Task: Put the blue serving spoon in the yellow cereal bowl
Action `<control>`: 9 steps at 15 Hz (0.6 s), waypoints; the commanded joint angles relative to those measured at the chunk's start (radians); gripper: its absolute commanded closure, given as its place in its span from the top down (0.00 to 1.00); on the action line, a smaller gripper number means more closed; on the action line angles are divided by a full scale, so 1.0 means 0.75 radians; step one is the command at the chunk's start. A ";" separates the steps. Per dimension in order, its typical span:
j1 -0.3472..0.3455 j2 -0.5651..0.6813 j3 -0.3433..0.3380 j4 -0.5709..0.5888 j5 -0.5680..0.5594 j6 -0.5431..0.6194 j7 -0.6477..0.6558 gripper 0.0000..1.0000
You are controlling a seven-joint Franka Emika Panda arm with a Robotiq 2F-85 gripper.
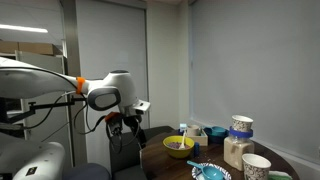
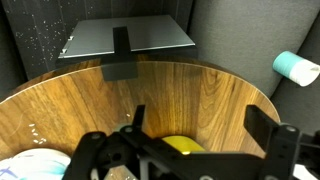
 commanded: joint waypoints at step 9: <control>-0.133 -0.044 -0.331 0.038 0.007 -0.005 -0.306 1.00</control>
